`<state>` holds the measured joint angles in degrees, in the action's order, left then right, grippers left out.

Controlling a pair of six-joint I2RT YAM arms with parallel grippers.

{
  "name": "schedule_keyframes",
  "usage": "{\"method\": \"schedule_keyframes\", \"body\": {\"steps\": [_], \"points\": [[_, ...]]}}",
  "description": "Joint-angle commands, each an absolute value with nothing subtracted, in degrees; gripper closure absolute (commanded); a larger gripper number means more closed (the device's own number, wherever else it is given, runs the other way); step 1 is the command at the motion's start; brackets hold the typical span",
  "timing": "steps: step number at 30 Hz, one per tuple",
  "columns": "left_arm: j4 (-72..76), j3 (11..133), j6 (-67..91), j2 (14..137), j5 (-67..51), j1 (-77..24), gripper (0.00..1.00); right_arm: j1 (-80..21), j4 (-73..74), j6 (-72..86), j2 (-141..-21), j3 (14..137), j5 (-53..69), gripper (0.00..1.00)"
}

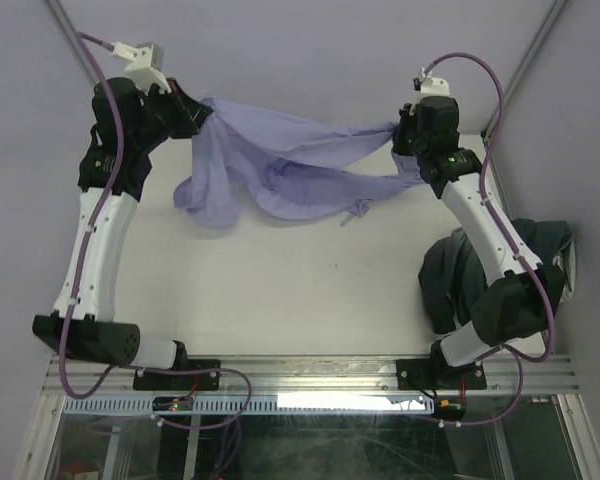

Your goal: Zip up the jacket

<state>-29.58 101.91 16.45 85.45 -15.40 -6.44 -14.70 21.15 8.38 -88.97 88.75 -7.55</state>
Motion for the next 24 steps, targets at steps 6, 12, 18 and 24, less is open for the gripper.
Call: {"method": "schedule_keyframes", "body": {"steps": [6, 12, 18, 24], "points": [[-36.68, 75.10, 21.94, 68.42, -23.96, -7.81, 1.00, -14.73, 26.55, 8.34, -81.69, 74.94, -11.74, 0.93], [-36.67, 60.90, 26.87, 60.78, -28.44, -8.00, 0.65, -13.05, 31.18, 9.71, -79.39, 70.10, -12.70, 0.85], [-40.68, 61.22, 28.09, 58.08, -17.23, -8.02, 0.29, -13.27, 36.17, 7.85, -77.28, 70.44, -6.82, 0.38], [-38.65, 57.74, 35.66, 61.59, -9.66, -7.98, 0.20, -13.49, 35.64, 4.34, -80.30, 72.99, 4.78, 0.18]]}}
